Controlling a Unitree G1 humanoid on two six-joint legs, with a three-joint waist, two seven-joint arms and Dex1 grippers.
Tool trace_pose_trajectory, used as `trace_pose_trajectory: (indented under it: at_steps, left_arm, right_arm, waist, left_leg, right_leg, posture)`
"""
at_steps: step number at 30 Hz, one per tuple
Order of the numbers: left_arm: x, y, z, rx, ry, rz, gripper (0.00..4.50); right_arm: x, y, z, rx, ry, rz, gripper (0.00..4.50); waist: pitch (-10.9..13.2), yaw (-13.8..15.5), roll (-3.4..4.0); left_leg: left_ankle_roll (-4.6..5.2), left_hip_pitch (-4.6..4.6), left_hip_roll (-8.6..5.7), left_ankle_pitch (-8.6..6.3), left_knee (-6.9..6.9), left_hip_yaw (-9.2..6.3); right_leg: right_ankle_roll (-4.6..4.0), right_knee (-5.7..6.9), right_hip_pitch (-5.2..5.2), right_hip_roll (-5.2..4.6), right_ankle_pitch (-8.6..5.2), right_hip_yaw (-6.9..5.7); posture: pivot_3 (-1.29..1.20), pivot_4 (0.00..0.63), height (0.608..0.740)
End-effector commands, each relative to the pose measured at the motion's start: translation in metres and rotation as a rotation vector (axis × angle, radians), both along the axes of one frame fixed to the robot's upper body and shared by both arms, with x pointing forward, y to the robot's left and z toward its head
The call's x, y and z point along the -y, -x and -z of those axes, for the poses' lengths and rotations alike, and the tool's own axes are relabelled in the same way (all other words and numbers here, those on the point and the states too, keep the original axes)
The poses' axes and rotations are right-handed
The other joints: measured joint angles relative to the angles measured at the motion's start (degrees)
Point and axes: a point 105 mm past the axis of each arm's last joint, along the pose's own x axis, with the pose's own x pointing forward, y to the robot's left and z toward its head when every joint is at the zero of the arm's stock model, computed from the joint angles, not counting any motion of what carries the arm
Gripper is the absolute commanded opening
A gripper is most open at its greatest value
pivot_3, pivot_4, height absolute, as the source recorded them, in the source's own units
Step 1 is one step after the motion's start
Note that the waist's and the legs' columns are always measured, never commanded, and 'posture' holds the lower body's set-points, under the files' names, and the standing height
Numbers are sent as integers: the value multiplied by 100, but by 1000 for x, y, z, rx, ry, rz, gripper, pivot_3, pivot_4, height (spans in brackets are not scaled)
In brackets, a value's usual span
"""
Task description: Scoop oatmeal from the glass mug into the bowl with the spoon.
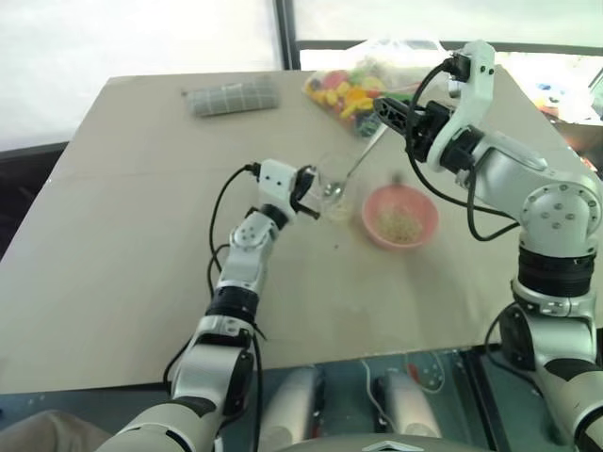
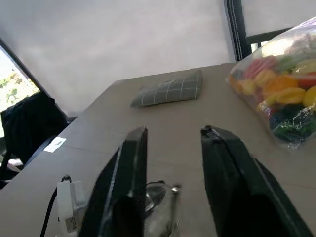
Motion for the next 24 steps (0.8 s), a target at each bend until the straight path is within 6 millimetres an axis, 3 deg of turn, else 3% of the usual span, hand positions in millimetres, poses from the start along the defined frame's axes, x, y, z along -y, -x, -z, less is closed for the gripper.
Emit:
trace_pose_trajectory:
  at_steps: [1,7,10,14,24]
  left_arm:
    - [1,2,2,-6,-4,10,0]
    - [1,3,4,-11,8,15,0]
    - [4,5,3,-1,3,39,1054]
    - [2,7,2,4,2,34,2901]
    - [-15,34,1,2,-49,28,2901]
  right_arm:
    - [21,-2,-28,89,-79,93,3363]
    - [29,-3,-32,106,-90,142,3363]
    - [26,-1,-30,103,-89,135,3428]
    - [25,0,-28,101,-85,125,3428]
    - [37,2,-17,95,-59,142,3428]
  waist:
    - [0,10,0]
    - [0,7,1]
    - [0,-3,1]
    - [0,-3,2]
    - [0,-15,3]
  left_leg:
    - [0,-1,-1,0,0,0]
    - [0,0,-1,0,-1,1]
    - [0,0,-1,0,-1,1]
    - [0,-1,-1,0,-2,0]
    - [0,0,2,0,-5,2]
  right_leg:
    - [0,-1,0,2,0,-1]
    - [0,0,0,1,0,0]
    - [0,0,0,2,0,1]
    - [0,0,-3,2,0,1]
    - [0,-2,-6,-2,0,8]
  posture:
    - [0,150,718]
    - [0,150,718]
    - [0,150,718]
    - [0,150,718]
    - [0,150,718]
